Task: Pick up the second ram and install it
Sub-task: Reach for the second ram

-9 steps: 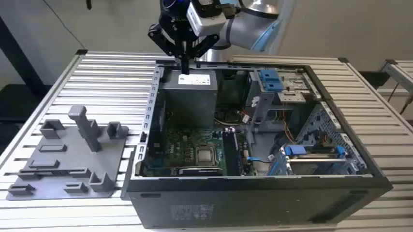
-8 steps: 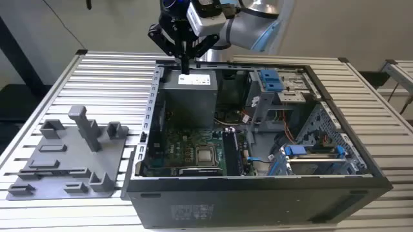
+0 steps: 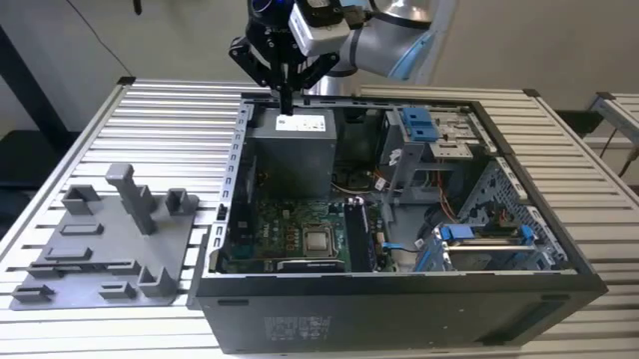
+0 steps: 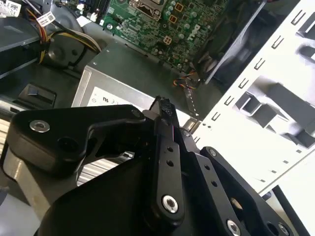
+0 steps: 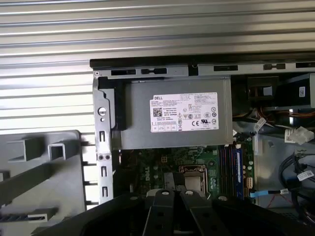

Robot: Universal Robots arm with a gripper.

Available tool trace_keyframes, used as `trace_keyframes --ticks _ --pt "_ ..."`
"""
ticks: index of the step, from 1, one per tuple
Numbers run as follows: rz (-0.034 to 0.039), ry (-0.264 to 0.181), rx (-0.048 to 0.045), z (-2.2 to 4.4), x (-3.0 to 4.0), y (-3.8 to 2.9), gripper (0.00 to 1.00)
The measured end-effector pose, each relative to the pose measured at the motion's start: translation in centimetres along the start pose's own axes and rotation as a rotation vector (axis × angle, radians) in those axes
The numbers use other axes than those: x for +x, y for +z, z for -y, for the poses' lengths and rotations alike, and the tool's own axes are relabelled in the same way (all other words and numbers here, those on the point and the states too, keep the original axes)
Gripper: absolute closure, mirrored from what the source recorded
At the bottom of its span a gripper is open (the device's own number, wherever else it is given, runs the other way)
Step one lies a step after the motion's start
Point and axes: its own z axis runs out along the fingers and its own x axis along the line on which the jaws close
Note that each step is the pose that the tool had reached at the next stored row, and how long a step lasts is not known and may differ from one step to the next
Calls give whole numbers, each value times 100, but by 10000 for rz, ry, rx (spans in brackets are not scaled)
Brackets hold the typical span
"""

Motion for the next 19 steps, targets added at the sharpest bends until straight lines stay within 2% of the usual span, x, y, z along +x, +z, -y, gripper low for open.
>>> trace_keyframes --ticks 8,19 --pt "4 -1 0 5 2 0 89" --pt "5 -3 -1 13 123 -1 89"
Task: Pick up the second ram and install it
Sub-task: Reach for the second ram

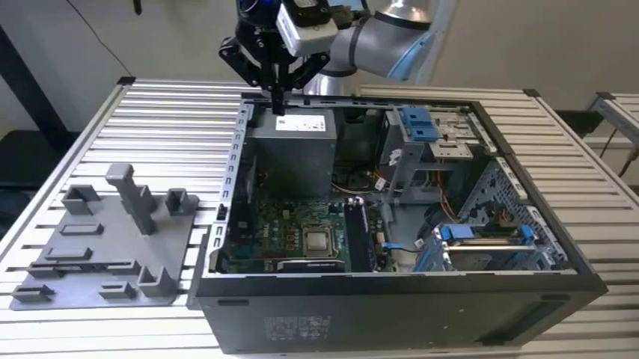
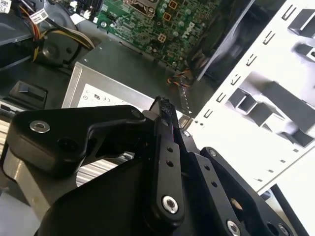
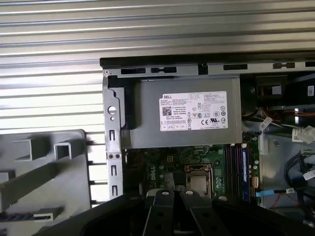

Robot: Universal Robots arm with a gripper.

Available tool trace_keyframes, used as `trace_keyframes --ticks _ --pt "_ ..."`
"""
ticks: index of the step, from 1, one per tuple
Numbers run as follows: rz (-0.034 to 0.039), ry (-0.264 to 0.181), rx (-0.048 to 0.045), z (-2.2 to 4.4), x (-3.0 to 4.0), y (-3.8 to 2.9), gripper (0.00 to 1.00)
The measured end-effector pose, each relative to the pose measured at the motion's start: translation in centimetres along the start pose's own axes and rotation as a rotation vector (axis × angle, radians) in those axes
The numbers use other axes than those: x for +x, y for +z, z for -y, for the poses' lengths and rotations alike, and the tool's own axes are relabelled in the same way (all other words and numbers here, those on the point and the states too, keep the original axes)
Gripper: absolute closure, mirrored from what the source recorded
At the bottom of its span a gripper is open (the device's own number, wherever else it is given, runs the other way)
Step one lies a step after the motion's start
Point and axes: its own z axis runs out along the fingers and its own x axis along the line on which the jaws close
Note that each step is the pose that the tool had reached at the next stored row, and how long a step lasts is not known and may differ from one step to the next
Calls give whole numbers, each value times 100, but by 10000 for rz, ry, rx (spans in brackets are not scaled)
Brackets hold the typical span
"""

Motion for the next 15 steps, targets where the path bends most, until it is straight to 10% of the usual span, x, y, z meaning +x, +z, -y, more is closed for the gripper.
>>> trace_keyframes --ticks 15 --pt "-65 -47 4 17 233 -2 89"
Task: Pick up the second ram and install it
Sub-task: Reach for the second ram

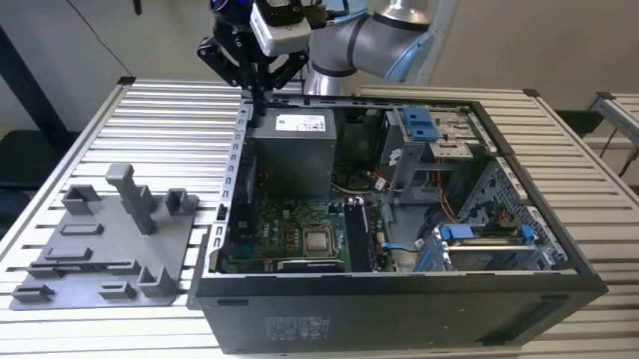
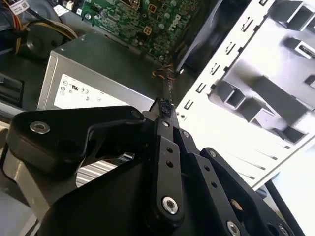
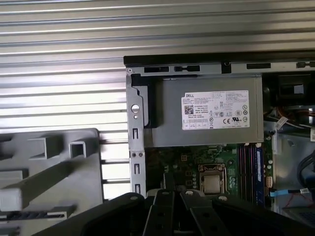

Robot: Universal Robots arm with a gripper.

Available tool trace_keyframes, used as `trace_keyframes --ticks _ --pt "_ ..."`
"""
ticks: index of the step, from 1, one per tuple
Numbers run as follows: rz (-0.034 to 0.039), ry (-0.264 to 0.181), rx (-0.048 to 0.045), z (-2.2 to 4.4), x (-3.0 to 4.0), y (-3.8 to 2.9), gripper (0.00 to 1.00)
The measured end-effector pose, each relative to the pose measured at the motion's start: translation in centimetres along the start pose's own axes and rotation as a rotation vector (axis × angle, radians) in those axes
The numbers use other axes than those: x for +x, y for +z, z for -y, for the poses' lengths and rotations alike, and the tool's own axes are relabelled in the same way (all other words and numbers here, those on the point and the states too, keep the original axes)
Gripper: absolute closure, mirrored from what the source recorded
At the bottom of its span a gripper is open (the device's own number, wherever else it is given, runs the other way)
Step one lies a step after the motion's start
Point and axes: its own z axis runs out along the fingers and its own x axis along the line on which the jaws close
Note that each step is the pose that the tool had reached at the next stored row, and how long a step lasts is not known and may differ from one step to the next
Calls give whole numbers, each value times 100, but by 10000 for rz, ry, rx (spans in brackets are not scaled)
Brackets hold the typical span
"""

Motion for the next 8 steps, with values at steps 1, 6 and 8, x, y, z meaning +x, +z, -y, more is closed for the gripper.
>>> trace_keyframes --ticks 1,6,8 --pt "-6 -3 0 1 13 0 89" --pt "-52 -10 2 4 67 0 89" --pt "-71 -14 4 6 91 0 89"
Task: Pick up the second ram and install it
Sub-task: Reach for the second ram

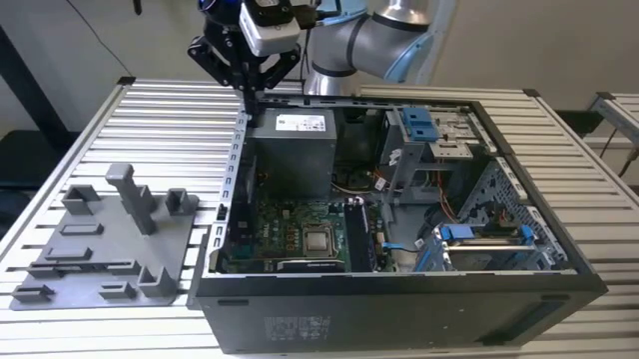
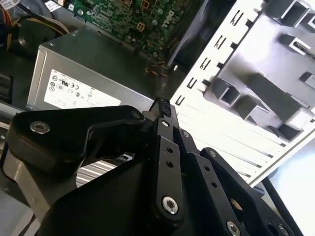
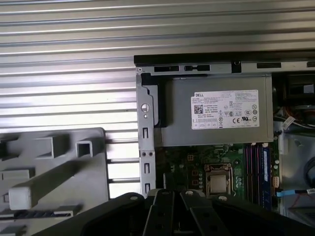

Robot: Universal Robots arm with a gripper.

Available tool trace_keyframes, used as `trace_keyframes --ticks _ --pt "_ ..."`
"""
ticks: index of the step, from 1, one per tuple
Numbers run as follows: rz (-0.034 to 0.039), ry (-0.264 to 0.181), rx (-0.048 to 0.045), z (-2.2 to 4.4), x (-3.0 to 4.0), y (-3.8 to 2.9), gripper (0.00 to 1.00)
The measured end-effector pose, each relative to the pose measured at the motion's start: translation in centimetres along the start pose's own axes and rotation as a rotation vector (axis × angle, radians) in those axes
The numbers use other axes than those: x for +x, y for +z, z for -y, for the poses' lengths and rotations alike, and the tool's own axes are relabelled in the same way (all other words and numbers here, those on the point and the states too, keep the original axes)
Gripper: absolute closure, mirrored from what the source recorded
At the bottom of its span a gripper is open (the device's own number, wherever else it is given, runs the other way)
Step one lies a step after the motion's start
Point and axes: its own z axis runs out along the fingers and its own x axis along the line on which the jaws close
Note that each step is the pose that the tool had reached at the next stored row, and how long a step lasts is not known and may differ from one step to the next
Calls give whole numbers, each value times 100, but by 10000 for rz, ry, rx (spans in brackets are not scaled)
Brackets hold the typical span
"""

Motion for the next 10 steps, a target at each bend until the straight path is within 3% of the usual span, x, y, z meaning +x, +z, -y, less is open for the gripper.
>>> trace_keyframes --ticks 5,10 --pt "-25 -9 1 5 75 0 89" --pt "-27 -9 1 7 109 2 89"
